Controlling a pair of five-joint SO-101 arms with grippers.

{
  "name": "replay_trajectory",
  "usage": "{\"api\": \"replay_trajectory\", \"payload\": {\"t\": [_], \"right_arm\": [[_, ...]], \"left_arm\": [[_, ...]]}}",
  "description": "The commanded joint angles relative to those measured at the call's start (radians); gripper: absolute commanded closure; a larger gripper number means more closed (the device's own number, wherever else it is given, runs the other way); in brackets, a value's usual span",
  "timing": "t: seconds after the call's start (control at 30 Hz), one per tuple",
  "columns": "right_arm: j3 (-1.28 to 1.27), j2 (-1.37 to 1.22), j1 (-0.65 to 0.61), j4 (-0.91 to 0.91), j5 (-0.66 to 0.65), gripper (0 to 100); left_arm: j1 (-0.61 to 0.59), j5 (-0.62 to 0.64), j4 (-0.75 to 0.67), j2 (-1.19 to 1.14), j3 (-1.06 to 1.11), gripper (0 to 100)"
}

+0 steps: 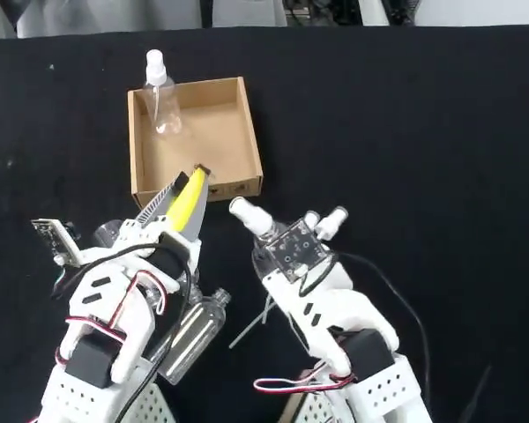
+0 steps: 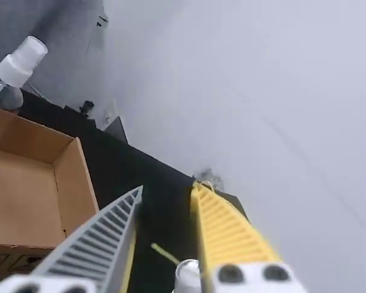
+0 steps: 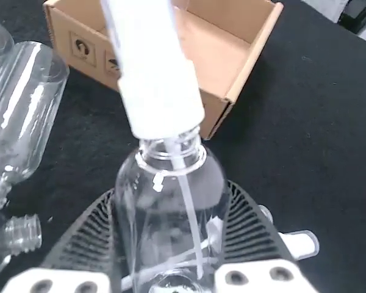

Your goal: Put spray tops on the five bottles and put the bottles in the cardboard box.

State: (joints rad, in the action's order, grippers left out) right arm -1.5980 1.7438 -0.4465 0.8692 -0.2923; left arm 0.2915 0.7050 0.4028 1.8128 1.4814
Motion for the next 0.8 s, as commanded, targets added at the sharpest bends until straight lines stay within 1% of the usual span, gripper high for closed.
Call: {"api": "replay_trajectory", "payload": {"t": [0.0, 0.1, 0.23, 0.4, 0.5, 0.63, 0.7, 0.77], "right_arm": [[0.11, 0.028, 0.032, -0.006, 0.018, 95.3], [0.14, 0.028, 0.031, -0.006, 0.014, 95.3], [0.191, 0.028, 0.028, -0.011, 0.011, 95.3], [0.2, 0.027, 0.026, -0.095, 0.014, 95.3], [0.199, 0.027, -0.02, -0.123, 0.02, 95.3], [0.165, 0.027, -0.104, -0.124, 0.021, 95.3], [0.134, 0.027, -0.123, -0.126, 0.021, 95.3], [0.119, 0.027, -0.126, -0.126, 0.021, 95.3]], "left_arm": [[-0.013, -0.028, -0.003, 0.011, -0.027, 89], [-0.013, -0.06, 0.003, 0.011, -0.027, 89], [-0.013, -0.054, 0.002, 0.011, -0.027, 89], [-0.013, -0.052, -0.005, 0.011, -0.01, 90], [-0.013, -0.055, -0.044, 0.011, 0.015, 90], [-0.015, -0.058, -0.14, 0.011, 0.074, 90], [-0.015, -0.058, -0.183, 0.011, 0.105, 90], [-0.008, -0.06, -0.196, 0.011, 0.117, 90]]}}
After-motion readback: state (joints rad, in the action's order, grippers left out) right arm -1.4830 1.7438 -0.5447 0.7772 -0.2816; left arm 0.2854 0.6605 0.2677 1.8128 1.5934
